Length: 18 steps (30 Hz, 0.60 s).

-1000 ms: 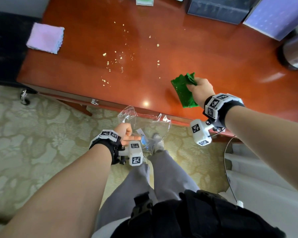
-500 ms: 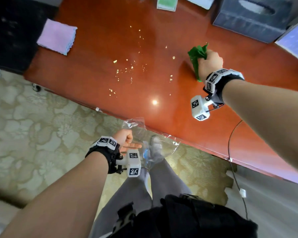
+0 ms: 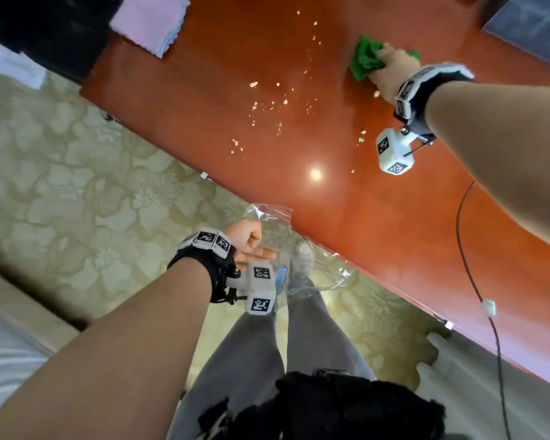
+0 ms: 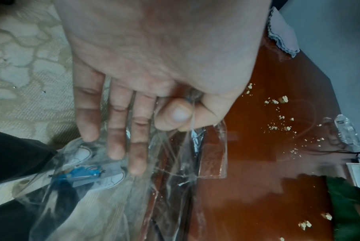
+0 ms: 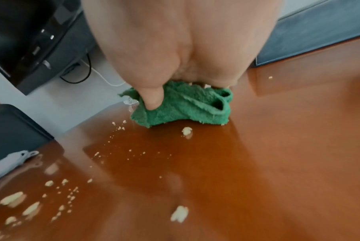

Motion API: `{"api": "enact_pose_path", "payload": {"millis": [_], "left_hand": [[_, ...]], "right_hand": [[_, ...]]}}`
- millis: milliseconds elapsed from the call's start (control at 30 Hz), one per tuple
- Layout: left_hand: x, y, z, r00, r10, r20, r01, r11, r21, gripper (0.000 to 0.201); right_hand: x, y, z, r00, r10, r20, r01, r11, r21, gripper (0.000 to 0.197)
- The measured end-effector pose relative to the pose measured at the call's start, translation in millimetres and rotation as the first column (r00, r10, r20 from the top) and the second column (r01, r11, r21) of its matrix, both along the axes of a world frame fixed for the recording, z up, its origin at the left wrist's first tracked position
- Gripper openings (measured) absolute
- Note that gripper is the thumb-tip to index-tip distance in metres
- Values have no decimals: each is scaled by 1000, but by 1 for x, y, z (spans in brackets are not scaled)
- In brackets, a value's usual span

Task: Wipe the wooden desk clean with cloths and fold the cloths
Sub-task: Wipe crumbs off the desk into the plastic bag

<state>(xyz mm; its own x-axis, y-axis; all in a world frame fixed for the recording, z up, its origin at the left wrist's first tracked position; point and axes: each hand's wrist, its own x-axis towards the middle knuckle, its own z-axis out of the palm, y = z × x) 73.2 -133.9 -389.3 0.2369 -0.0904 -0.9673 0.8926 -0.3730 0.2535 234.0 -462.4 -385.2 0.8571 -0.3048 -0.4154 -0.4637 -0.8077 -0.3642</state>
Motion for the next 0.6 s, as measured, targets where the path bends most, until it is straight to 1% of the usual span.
{"api": "enact_pose_path", "payload": {"millis": [133,267,367,467,600], "left_hand": [[0,-1,-5,1000,-2,5,2,1000,10,20],[-1,-6,-2,1000,-14,16,14,1000,-7,25],[-5,-11,2,999,-43,24,44,999,-19,28],[-5,-15,9,996,-85,21,85,996,-25,30],[-8,-11,12,998,-62,28,64,997,-48,30]], "right_hand": [[-7,7,-2,1000,-9,-24,9,1000,-15,56],[-33,26,1,998,25,-66,-24,1000,17,61],[-66,42,6,991,66,-118,-61,997,47,62],[-105,60,17,981,132,-144,-116,986,116,59],[-154,82,32,971,144,-190,-108,976,187,58]]}}
